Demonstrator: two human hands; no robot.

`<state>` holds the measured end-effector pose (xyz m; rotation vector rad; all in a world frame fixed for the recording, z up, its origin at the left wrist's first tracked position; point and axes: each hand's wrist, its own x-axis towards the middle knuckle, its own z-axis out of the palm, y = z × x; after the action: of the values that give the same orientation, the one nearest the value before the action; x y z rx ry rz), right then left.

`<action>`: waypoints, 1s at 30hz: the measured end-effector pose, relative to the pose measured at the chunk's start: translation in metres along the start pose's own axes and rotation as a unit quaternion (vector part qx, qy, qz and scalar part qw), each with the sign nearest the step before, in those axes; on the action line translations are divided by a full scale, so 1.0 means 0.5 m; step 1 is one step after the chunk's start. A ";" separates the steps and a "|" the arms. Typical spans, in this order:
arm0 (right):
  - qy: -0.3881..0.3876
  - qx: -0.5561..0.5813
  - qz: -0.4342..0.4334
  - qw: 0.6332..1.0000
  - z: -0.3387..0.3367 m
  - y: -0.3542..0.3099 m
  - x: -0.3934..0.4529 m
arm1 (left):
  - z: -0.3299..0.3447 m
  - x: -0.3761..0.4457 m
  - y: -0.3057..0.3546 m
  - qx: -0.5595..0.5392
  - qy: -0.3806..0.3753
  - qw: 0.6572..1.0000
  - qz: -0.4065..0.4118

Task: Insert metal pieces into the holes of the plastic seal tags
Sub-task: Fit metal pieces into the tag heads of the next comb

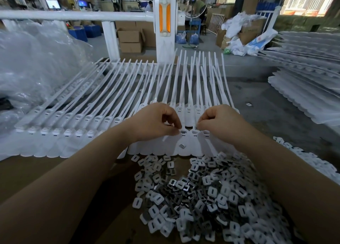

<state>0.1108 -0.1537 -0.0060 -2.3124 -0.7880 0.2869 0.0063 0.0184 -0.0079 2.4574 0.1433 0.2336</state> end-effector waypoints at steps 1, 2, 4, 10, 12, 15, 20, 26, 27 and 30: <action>-0.005 -0.011 0.008 1.000 0.001 -0.002 -0.001 | 0.000 0.000 -0.001 -0.003 -0.001 1.000 -0.002; -0.010 -0.022 0.015 1.000 0.002 -0.005 -0.003 | -0.001 0.001 -0.002 -0.008 -0.001 1.000 -0.004; -0.015 -0.031 0.027 0.999 0.005 -0.007 -0.004 | -0.001 -0.001 -0.004 -0.018 -0.002 1.000 -0.008; -0.025 -0.052 0.031 0.998 0.009 -0.015 -0.008 | 0.000 -0.002 -0.006 -0.030 -0.004 0.999 -0.009; -0.031 -0.048 0.036 0.998 0.007 -0.016 -0.009 | 0.000 -0.001 -0.006 -0.032 -0.006 0.999 -0.008; -0.041 -0.023 0.040 0.998 0.005 -0.015 -0.009 | 0.000 -0.001 -0.007 -0.030 -0.008 0.999 -0.009; -0.046 0.001 0.026 0.999 0.000 -0.012 -0.010 | -0.002 0.000 -0.008 -0.035 -0.012 0.999 -0.008; -0.041 0.024 0.020 0.999 -0.001 -0.006 -0.007 | -0.003 0.001 -0.012 -0.059 -0.019 0.998 -0.012; -0.042 0.021 0.017 0.999 -0.001 -0.005 -0.007 | -0.003 0.001 -0.014 -0.073 -0.022 0.997 -0.014; -0.042 0.005 0.008 0.999 -0.001 -0.002 -0.005 | -0.004 0.004 -0.021 -0.102 -0.019 0.994 -0.022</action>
<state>0.1084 -0.1549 -0.0049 -2.3099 -0.8076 0.3959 0.0074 0.0283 -0.0126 2.2513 0.1505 0.1737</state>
